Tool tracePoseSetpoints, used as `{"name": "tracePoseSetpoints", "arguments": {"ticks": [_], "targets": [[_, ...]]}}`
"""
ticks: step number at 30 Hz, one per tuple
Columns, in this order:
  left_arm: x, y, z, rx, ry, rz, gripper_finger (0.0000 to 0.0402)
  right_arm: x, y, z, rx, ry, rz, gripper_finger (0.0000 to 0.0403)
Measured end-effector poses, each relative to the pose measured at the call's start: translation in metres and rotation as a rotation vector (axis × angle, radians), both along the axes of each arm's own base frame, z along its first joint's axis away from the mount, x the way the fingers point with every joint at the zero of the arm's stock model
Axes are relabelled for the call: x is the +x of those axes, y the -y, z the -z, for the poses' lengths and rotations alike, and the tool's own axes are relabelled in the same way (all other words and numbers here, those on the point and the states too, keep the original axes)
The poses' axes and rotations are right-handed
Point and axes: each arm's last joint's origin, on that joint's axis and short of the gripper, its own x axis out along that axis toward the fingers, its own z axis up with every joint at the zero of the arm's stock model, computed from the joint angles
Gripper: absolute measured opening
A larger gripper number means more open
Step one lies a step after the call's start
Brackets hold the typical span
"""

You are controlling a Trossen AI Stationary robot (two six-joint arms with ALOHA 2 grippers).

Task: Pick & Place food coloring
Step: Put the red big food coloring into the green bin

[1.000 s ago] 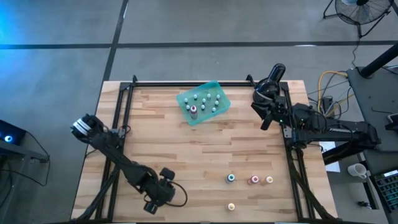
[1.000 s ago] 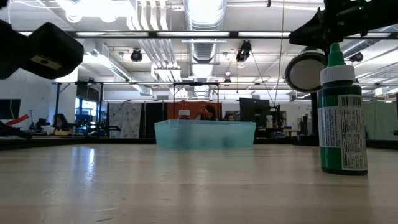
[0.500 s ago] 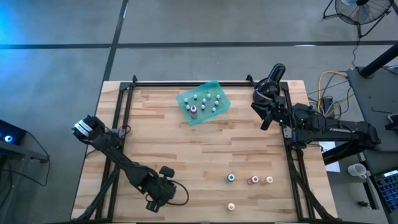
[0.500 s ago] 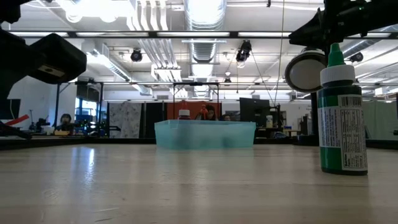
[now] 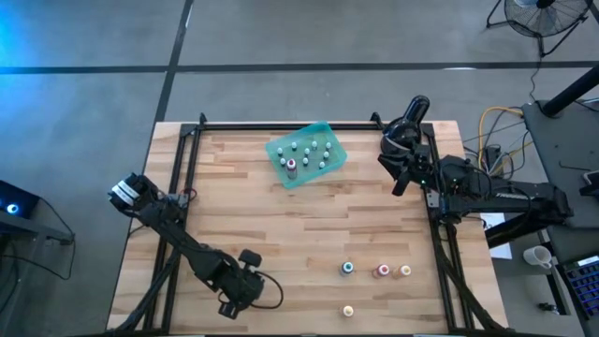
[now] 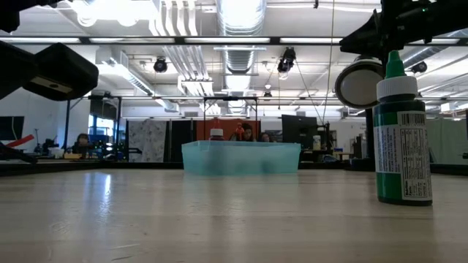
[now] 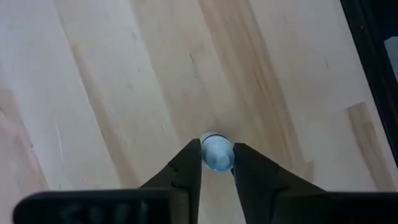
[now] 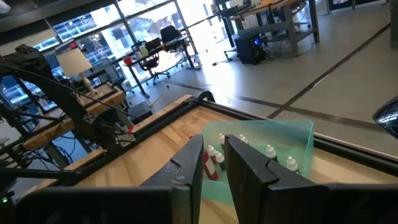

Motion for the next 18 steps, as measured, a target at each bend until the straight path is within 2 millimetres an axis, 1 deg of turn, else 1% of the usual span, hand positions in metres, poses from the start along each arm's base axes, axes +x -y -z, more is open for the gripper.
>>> {"name": "tracePoseSetpoints", "arguments": {"ticks": [2,5,9,11,14,18], "targets": [[0.0,-0.001,0.0,0.001,-0.007,-0.012,0.0051,0.0,0.0,0.0,0.0,0.0,0.0,0.0059],[0.002,-0.006,0.001,-0.024,-0.052,-0.088,0.0032,0.0,0.0,0.0,0.0,0.0,0.0,0.0059],[0.006,-0.024,-0.001,-0.047,-0.144,-0.217,0.0024,0.0,0.0,0.0,0.0,0.0,0.0,0.0059],[0.009,-0.037,-0.004,-0.045,-0.163,-0.276,0.0024,0.0,0.0,0.0,0.0,0.001,0.0,0.0059],[0.016,-0.062,-0.013,-0.04,-0.157,-0.367,0.0024,0.0,0.0,0.0,-0.001,0.005,0.0,0.0059],[0.02,-0.108,-0.034,-0.015,-0.129,-0.515,0.0024,-0.003,0.0,-0.002,-0.003,0.02,0.0,0.0059]]}}
